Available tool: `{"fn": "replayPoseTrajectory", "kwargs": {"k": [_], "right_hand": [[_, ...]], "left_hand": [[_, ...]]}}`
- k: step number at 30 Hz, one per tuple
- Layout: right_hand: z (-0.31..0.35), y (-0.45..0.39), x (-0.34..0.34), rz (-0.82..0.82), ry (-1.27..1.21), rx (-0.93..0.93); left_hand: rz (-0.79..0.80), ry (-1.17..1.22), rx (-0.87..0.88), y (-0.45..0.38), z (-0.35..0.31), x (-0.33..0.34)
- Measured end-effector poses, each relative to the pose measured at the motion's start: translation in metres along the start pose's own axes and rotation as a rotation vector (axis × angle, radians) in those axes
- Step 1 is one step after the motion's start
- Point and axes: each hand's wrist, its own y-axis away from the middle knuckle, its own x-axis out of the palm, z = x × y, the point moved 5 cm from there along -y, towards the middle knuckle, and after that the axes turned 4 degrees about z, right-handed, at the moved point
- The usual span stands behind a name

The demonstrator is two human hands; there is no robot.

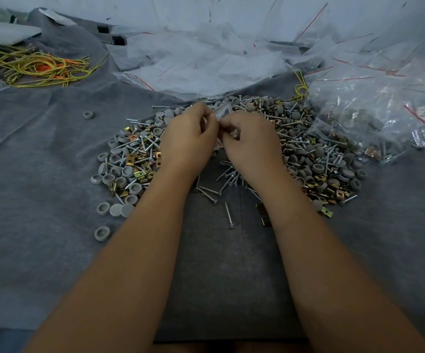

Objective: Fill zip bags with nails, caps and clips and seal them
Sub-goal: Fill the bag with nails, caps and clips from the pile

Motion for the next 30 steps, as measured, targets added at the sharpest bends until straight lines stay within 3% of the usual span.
{"fn": "replayPoseTrajectory", "kwargs": {"k": [6, 13, 20, 24, 30], "right_hand": [[-0.002, -0.001, -0.001, -0.015, -0.081, 0.032], [-0.010, 0.000, -0.012, -0.161, -0.169, 0.081], [-0.013, -0.001, -0.013, -0.165, -0.134, 0.100], [-0.013, -0.002, -0.006, -0.051, -0.001, 0.107], [-0.012, 0.001, 0.022, 0.333, 0.432, -0.040]], "left_hand": [[-0.045, 0.088, -0.024, 0.001, 0.001, -0.003], [-0.103, 0.147, -0.057, 0.001, 0.005, -0.006], [-0.217, 0.265, -0.214, -0.004, 0.017, -0.011], [-0.315, 0.357, -0.259, -0.004, 0.020, -0.015], [-0.443, 0.377, -0.251, -0.003, 0.021, -0.024]]}}
